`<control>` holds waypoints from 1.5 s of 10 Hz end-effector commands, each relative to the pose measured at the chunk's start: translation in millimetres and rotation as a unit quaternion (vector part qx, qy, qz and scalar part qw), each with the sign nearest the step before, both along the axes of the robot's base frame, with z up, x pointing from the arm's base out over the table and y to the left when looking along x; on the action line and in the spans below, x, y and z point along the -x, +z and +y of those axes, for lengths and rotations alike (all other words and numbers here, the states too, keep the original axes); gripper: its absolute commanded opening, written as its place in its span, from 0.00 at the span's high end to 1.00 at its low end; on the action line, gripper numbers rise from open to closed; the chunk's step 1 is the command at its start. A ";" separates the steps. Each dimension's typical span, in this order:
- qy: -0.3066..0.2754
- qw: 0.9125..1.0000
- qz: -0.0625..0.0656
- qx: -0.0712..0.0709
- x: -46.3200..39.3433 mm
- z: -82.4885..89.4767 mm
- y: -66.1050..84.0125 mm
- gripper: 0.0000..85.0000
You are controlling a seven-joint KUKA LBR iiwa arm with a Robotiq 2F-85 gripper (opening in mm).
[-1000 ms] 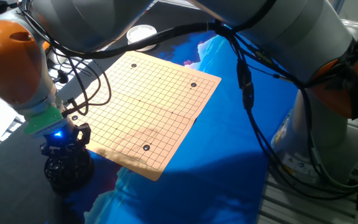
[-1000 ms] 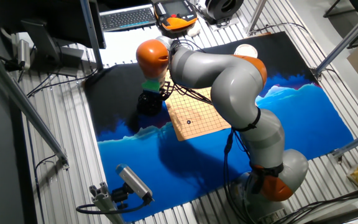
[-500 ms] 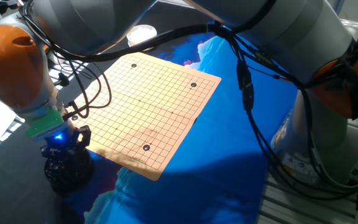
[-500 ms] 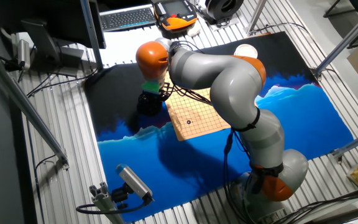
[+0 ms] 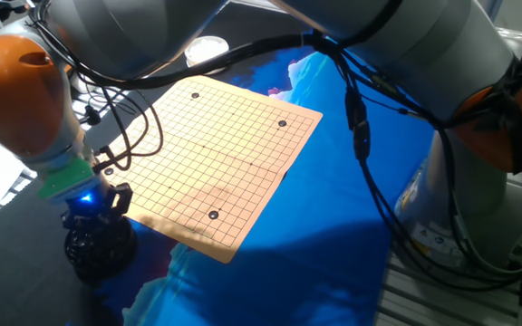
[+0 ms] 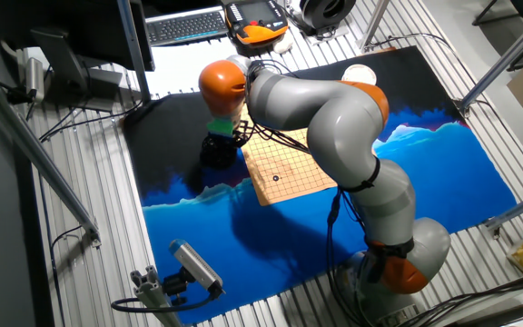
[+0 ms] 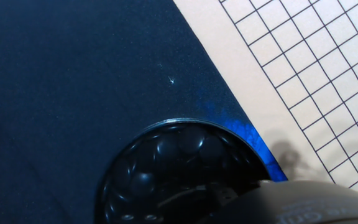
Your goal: Play the first move as black on the 3-4 point in the upper right corner of the Go board
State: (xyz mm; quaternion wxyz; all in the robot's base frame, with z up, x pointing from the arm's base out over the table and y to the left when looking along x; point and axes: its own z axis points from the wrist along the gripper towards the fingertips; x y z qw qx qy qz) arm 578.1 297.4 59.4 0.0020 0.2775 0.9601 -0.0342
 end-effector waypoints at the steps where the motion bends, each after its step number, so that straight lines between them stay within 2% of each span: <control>1: 0.001 1.000 0.000 -0.003 -0.1 -0.2 0.2 0.80; 2: 0.004 1.000 0.000 -0.002 -0.5 -0.6 0.6 0.80; 3: 0.007 1.000 0.002 -0.003 -1.3 -1.2 1.5 1.00; 5: 0.012 1.000 0.007 -0.016 -1.9 -1.8 8.5 1.00; 8: 0.017 1.000 0.011 -0.019 -1.4 0.9 15.3 1.00; 10: 0.013 0.999 0.016 -0.028 0.3 5.4 24.5 1.00; 12: 0.004 1.000 0.016 -0.020 0.2 8.1 23.9 0.60; 15: -0.006 1.000 0.012 -0.021 4.1 14.4 17.3 0.60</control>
